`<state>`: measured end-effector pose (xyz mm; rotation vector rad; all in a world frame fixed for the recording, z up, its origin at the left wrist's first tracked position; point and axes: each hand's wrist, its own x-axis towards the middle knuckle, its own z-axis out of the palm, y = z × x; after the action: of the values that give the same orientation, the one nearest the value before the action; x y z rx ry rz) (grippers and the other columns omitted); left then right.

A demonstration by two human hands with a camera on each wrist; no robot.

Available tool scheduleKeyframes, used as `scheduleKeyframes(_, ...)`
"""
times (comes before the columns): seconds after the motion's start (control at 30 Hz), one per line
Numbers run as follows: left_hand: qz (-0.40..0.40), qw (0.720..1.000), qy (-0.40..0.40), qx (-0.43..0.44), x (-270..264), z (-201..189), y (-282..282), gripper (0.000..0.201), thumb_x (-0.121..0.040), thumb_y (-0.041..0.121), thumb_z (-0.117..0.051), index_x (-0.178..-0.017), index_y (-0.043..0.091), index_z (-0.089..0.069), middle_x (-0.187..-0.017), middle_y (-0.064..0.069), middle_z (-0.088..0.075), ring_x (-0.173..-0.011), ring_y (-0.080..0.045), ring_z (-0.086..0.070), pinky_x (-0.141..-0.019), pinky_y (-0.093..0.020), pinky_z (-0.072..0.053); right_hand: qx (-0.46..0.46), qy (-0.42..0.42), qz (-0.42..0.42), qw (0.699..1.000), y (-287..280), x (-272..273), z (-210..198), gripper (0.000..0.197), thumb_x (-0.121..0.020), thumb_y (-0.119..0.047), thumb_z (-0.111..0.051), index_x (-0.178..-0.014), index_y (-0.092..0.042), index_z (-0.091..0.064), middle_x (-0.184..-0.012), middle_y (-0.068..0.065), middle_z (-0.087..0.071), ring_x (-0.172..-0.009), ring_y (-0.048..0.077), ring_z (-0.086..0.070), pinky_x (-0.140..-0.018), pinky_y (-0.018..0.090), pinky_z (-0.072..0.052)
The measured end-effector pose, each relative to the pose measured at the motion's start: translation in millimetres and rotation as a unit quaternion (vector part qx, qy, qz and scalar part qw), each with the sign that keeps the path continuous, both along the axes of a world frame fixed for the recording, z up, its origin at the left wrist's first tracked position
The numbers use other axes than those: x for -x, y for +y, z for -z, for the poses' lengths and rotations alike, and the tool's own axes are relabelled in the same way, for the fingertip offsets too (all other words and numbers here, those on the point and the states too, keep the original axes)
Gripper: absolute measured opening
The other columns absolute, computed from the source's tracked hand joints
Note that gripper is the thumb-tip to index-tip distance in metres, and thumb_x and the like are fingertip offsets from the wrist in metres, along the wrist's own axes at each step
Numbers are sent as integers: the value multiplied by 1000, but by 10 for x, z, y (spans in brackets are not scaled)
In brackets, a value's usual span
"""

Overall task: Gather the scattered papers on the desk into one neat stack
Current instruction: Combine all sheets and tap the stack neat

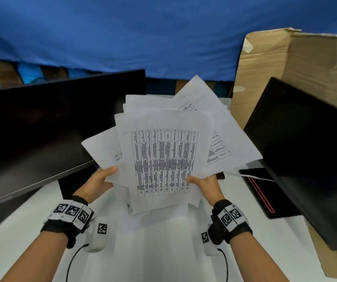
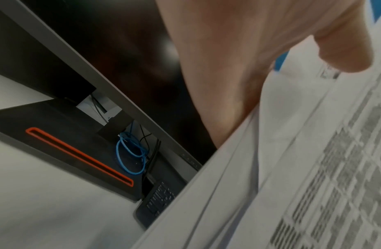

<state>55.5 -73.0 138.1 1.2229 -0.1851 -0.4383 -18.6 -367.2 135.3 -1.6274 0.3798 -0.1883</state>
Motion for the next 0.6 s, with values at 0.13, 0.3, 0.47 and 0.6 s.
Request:
scheduleKeyframes(0.13, 32, 998, -32, -32, 40, -85, 7, 80, -31, 44, -89, -103, 20, -63, -98, 5, -75, -91, -13, -70, -75, -27, -58, 2, -7, -24, 1000, 33, 1, 12, 31, -72, 4, -71, -96, -8, -58, -93, 0, -64, -88, 12, -59, -82, 10, -47)
scheduleKeyframes(0.3, -51, 978, -113, -170, 199, -116, -255, 29, -75, 13, -69, -95, 32, -58, -90, 17, -66, -81, 7, -64, -94, -30, -44, 6, -16, -77, 997, 167, 0, 50, 57, -69, 3, -74, -118, -12, -50, -105, -8, -60, -105, 10, -56, -101, 25, -41)
scheduleKeyframes(0.47, -130, 958, -200, -162, 209, -312, -424, 33, -84, 5, -58, -98, 34, -55, -85, 21, -69, -82, 17, -61, -74, -4, -46, -24, -79, -5, 997, 284, 17, -215, 41, -72, 7, -69, -97, -19, -50, -92, -10, -57, -93, 11, -56, -82, 8, -44)
scheduleKeyframes(0.6, -178, 948, -245, -100, 214, -565, -451, 35, -82, 6, -61, -101, 35, -55, -96, 21, -66, -92, 14, -60, -80, -6, -48, -42, -173, 8, 984, 357, 9, -559, 30, -76, 2, -68, -79, -25, -56, -74, -18, -63, -67, -11, -60, -63, 4, -46)
